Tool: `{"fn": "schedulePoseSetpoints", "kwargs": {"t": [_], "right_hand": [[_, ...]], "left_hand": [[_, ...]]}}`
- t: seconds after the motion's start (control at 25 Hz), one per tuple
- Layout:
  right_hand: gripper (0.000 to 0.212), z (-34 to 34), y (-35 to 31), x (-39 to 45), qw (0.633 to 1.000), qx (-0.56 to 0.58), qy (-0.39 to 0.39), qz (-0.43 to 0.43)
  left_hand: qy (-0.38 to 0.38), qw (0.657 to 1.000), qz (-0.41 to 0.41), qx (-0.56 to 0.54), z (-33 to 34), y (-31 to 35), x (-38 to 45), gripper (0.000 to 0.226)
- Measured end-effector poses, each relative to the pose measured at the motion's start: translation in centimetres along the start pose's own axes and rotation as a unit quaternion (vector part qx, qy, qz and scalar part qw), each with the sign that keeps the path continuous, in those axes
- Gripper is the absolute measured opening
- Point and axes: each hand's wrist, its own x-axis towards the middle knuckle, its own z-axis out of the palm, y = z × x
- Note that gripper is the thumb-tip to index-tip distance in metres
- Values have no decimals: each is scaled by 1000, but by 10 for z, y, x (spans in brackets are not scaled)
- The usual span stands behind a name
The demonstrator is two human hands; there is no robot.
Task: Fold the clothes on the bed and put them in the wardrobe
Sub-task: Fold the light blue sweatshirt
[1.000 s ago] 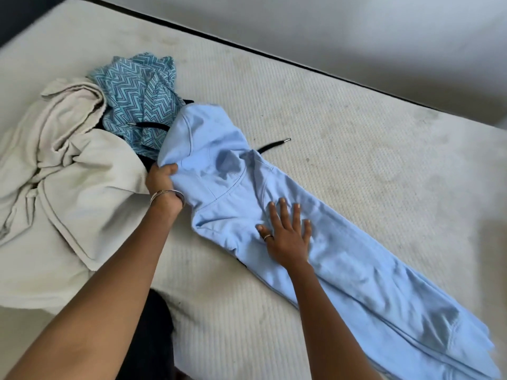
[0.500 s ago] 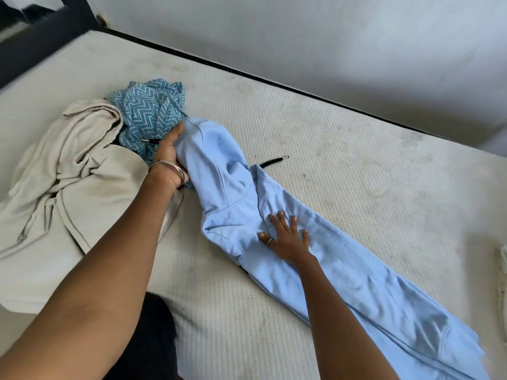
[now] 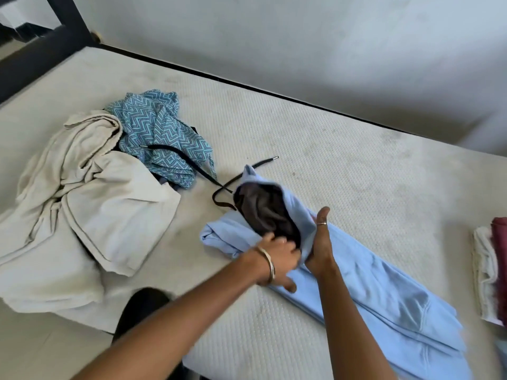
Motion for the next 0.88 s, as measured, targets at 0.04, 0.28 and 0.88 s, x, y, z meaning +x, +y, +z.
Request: {"fn": "schedulePoseSetpoints", "kwargs": {"t": [0.04,0.28,0.88], "right_hand": [[80,-2,-2,-5,999,-23,23,-3],[75,1,-24,7,855,-491,61,-153],[67,-23,-9,8,544,-757,-10,-361]], "left_hand": [[-8,1000,9,-21,11,16,2,59],[265,933,-227,-94,50,-38,-6,48],[268,951,-76,-135,84,-70,-7,41]]}}
